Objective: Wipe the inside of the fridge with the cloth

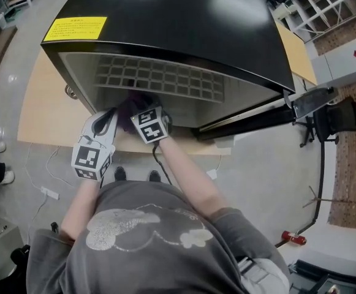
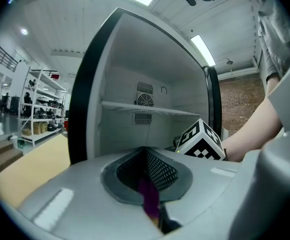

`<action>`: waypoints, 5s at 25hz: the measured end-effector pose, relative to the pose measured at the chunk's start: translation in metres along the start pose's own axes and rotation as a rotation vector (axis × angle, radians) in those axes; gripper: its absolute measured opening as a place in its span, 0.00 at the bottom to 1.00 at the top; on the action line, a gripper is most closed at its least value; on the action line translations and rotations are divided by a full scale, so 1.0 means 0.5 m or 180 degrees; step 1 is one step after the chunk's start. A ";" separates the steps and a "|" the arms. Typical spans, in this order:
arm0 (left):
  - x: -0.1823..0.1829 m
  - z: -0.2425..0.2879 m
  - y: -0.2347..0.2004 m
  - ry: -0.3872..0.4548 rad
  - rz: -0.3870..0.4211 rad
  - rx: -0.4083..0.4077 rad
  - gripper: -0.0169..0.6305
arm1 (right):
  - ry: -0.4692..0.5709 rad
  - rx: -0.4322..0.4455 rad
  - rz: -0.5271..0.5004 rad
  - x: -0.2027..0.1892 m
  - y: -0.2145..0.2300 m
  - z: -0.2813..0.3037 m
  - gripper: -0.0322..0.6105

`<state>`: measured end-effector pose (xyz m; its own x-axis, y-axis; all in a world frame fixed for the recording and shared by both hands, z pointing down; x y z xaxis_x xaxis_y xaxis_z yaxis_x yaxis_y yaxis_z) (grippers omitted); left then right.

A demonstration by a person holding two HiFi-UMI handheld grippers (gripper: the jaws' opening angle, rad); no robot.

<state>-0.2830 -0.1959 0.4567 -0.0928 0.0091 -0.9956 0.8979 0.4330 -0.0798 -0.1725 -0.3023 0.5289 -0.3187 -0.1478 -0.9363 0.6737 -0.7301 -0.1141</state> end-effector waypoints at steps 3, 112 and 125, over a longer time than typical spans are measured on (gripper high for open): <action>0.002 0.017 0.018 -0.0019 0.0123 -0.0131 0.05 | -0.0082 -0.0237 0.0067 -0.018 0.037 -0.024 0.17; -0.022 -0.398 0.621 0.0213 -0.0187 0.1067 0.05 | 0.1089 0.0939 0.0245 -0.082 -0.111 -0.817 0.17; 0.009 -0.393 0.864 0.0313 0.0082 0.1637 0.05 | 0.1305 0.1495 0.0341 -0.152 0.030 -0.998 0.17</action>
<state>0.0200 0.1684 0.4274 -0.0857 0.1092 -0.9903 0.9934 -0.0667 -0.0933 0.1946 0.0308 0.4327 0.0783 -0.0368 -0.9962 0.2935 -0.9542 0.0583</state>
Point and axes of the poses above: the fingertips, and each gripper's own axes: z forward along the fingers, y to its right, x out of its top, the point moved 8 cm from there along -z, backward along the fingers, and after that the axes turned 12 degrees about y, right-handed, at the moved point
